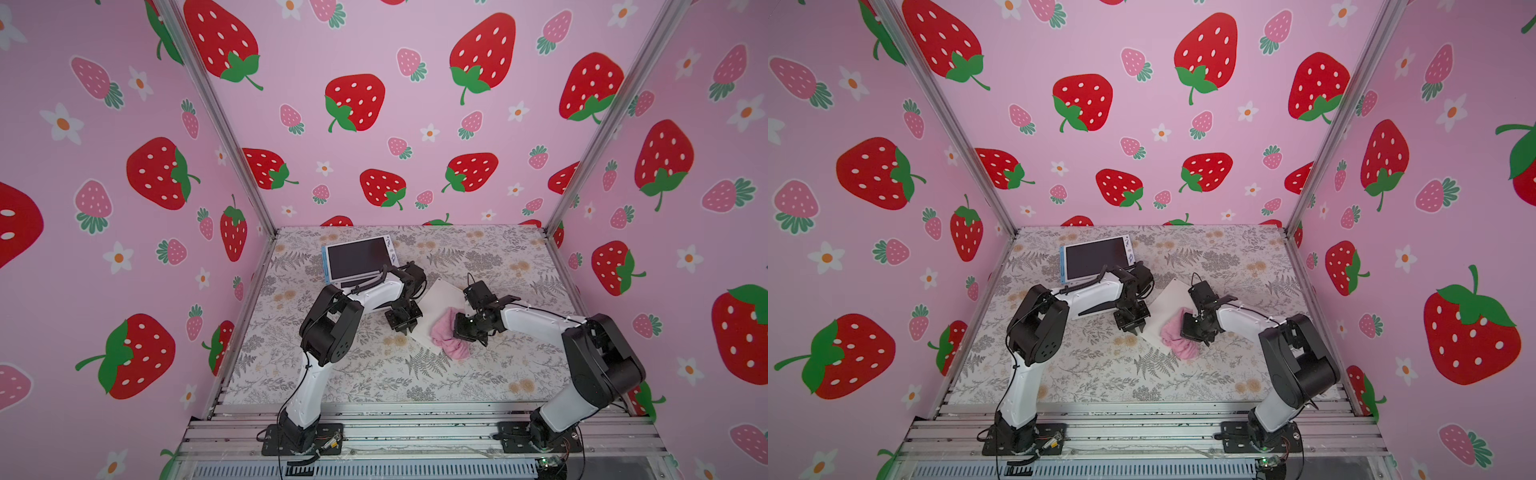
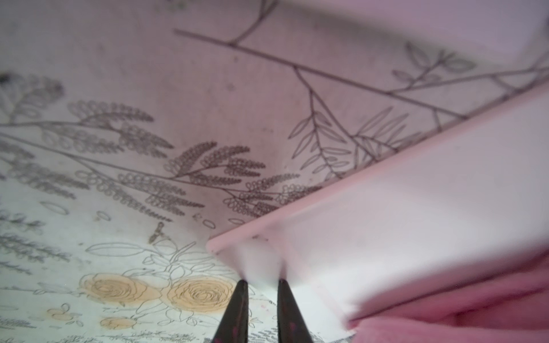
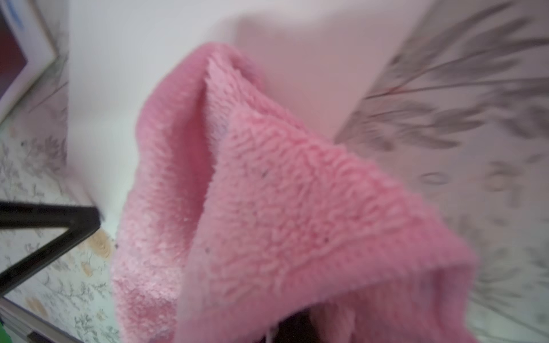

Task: Wipe the drawing tablet
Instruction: Wipe the dirt from the drawing tablet.

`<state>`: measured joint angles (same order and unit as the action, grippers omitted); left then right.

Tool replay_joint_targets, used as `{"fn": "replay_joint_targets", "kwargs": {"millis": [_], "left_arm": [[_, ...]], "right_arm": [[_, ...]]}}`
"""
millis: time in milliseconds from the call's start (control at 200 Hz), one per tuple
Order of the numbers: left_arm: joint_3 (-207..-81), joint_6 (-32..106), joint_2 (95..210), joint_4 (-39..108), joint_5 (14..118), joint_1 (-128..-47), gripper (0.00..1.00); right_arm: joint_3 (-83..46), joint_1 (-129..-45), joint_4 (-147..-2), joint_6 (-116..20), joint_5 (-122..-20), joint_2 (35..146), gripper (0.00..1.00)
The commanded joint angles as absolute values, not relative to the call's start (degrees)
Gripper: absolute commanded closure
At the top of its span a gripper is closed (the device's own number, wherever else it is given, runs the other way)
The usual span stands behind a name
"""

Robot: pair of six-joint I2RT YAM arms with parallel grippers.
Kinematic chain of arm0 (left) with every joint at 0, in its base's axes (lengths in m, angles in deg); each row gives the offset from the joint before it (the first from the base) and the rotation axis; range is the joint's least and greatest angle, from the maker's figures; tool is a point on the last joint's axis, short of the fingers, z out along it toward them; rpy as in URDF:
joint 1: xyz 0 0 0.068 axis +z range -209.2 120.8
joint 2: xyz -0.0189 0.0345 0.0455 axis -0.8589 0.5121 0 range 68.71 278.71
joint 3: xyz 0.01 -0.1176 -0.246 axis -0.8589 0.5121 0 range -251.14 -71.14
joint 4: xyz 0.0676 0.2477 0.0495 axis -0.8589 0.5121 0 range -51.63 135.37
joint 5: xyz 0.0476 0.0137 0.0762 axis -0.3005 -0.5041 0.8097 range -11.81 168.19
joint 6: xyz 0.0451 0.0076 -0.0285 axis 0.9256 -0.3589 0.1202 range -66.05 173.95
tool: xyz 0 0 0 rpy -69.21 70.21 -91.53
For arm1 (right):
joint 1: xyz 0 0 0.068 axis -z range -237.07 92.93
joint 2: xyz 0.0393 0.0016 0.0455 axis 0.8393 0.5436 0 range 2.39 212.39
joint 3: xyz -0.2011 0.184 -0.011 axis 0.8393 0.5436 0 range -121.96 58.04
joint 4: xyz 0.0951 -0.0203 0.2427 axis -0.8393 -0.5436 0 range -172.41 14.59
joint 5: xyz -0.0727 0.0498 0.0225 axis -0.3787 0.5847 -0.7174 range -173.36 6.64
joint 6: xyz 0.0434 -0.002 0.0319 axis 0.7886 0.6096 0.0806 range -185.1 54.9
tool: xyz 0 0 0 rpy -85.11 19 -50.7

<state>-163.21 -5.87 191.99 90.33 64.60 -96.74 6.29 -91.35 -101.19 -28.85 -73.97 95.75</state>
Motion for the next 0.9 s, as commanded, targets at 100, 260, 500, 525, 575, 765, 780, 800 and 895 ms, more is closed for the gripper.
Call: {"fn": "replay_joint_targets", "kwargs": {"millis": [100,260,500,525,575,765,780,800,895], "left_arm": [[-160.4,-5.0,198.1,89.9,68.3,-97.0,0.83],[-159.7,-4.3,197.3,89.7,69.0,-97.0,0.84],[-157.5,-2.7,196.1,86.0,66.8,-95.7,0.83],[-157.3,-2.4,196.1,85.7,66.6,-95.6,0.83],[-156.9,-2.1,196.0,84.8,65.9,-95.2,0.83],[-155.6,-1.4,195.2,82.6,64.1,-95.0,0.84],[-155.4,-1.4,195.2,82.6,64.0,-95.0,0.84],[-155.4,-1.3,195.2,82.6,64.0,-95.0,0.84],[-155.2,-1.1,195.2,82.7,64.0,-95.0,0.85]], "right_arm": [[3.2,-98.6,-100.9,-25.8,-72.6,97.8,1.0],[1.9,-85.1,-100.9,-29.8,-73.1,98.6,1.0],[-6.5,-88.7,-100.4,-33.3,-70.7,105.9,1.0],[-6.6,-90.8,-100.5,-32.9,-70.5,106.0,1.0],[-6.4,-94.2,-99.8,-31.6,-69.8,106.1,1.0],[-5.8,-88.2,-98.1,-29.2,-69.0,109.0,1.0],[-6.1,-87.1,-98.0,-29.2,-68.9,109.4,1.0],[-6.6,-85.8,-98.2,-29.3,-69.0,109.9,1.0],[-9.7,-83.8,-99.3,-31.3,-70.4,111.2,1.0]]}}
